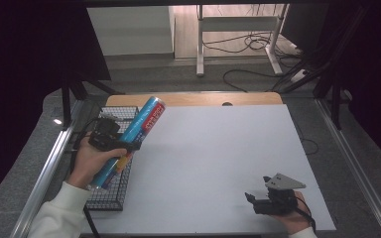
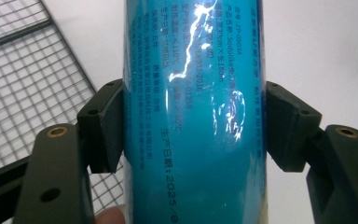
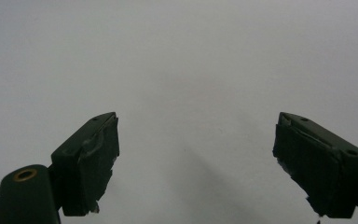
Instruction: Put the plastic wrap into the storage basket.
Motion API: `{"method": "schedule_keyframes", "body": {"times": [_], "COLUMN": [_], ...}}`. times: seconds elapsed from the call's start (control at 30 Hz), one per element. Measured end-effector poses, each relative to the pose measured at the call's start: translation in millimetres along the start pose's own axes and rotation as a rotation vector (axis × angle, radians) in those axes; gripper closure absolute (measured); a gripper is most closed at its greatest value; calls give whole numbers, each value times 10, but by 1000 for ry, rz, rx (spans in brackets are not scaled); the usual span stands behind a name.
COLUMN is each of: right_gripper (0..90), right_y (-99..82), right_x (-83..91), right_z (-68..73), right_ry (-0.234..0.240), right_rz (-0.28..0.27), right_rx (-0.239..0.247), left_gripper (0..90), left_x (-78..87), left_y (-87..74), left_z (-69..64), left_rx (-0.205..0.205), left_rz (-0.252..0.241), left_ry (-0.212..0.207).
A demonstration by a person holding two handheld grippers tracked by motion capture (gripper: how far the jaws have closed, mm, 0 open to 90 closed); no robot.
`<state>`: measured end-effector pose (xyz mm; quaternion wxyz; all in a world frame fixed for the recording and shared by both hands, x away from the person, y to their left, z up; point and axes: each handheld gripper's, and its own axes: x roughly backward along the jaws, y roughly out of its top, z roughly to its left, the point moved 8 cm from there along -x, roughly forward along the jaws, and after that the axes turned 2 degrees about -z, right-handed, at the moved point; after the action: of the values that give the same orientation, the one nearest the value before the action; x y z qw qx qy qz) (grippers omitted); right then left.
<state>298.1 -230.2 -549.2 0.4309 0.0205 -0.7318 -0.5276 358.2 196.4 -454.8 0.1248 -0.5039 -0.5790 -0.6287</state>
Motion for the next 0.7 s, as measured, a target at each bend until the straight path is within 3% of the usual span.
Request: {"method": "schedule_keyframes", "body": {"times": [0.37,0.67,0.7], "right_gripper": [148,148,149], "right_y": [-2,-14,-16], "right_x": [1,-5,-7], "right_z": [-9,-12,-13], "right_ry": [-6,-9,-10], "right_rz": [-1,8,11], "right_rx": [3,4,4], "left_gripper": [320,320,320], "left_x": [111,90,81], "left_y": [-194,-263,-288], "left_z": [222,426,473], "left_rx": [71,154,179], "left_rz": [-13,-24,-25], "left_ry": [32,69,67]}}
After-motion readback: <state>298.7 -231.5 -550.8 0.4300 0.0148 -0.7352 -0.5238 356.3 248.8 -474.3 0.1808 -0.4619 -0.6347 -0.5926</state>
